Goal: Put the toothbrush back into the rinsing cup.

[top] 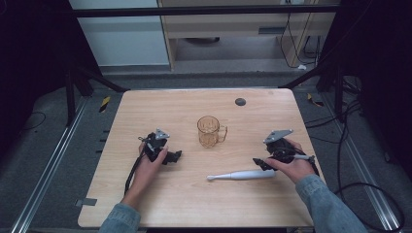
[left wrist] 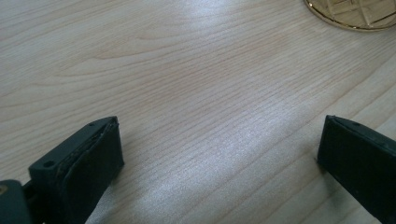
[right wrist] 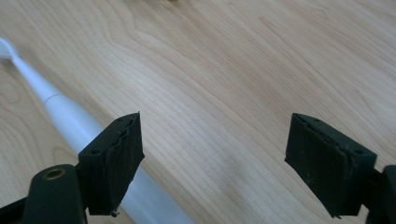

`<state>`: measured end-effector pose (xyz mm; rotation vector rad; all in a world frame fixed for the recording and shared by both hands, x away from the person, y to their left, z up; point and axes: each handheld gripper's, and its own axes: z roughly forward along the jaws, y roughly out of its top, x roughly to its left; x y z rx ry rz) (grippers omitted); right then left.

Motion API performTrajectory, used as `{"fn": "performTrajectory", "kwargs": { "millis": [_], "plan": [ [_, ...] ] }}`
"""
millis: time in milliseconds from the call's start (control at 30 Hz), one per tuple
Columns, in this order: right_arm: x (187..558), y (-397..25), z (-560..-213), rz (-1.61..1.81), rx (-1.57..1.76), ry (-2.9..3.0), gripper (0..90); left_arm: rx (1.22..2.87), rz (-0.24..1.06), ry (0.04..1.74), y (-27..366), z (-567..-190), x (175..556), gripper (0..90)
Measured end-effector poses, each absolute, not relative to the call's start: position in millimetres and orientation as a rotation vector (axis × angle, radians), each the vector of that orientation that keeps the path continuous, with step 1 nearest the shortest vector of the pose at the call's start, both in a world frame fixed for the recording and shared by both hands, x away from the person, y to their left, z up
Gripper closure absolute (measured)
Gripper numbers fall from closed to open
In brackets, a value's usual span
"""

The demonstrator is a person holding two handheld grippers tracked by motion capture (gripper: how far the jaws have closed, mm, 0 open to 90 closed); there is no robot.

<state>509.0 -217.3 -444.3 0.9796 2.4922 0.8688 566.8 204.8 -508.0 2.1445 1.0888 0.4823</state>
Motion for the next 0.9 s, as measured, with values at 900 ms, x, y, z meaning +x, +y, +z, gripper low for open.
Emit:
{"fn": "performTrajectory", "kwargs": {
  "millis": [900],
  "plan": [
    [505,-162,-461,0.781,0.747,2.685,32.4,2.145,0.482,1.088,205,-508,567,0.0]
  ]
}}
